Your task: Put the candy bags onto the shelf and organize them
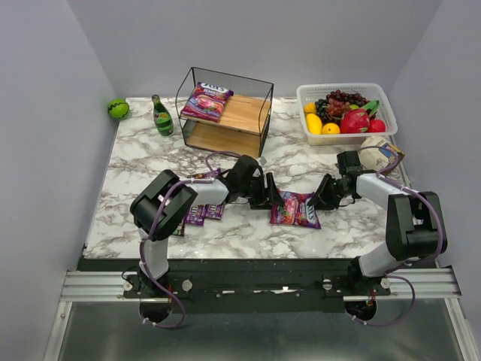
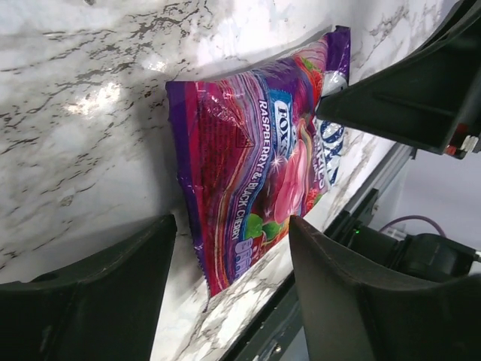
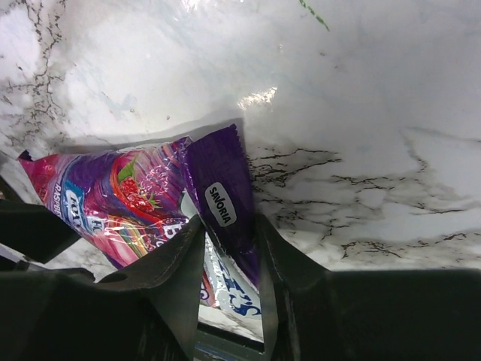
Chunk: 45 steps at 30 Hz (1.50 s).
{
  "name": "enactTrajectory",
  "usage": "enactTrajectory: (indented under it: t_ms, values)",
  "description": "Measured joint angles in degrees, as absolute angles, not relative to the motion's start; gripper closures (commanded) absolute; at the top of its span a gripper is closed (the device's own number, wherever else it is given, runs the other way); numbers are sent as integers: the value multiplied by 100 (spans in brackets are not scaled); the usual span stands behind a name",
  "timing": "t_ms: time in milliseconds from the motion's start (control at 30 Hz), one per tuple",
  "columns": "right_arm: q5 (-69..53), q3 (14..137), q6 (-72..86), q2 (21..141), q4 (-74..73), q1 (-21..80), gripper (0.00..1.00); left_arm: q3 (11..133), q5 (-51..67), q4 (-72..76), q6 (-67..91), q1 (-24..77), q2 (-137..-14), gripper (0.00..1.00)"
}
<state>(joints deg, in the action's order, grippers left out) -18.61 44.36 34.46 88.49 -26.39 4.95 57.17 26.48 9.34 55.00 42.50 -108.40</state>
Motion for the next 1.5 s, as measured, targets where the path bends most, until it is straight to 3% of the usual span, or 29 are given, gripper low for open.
enactTrajectory:
  t_ms: [233,500,667,767,933,1100,1500]
  values:
    - [-1890,4418,3446,8849,-2637,521,67,5673,2930,1450,5743,4257,-11091,39]
    - [-1890,4418,3441,8851,-2641,521,67,5631,3190,1966,5988,4261,-11358,60]
    - [-1828,4418,3433,8844,-2659,530,53,5579,3199,2049,5983,4261,-11397,77]
    - [-1546,4418,3389,8685,-2746,558,48,5588,3183,2027,5881,4268,-11378,83]
    - [-1070,4431,3308,8468,-2934,611,45,5653,3087,1844,5671,4294,-11279,86]
    - [-762,4482,3293,8335,-3055,639,45,5688,3048,1730,5583,4298,-11251,100]
    - [-196,4816,3437,7144,-3647,589,43,5688,3009,663,5266,3868,-10287,100]
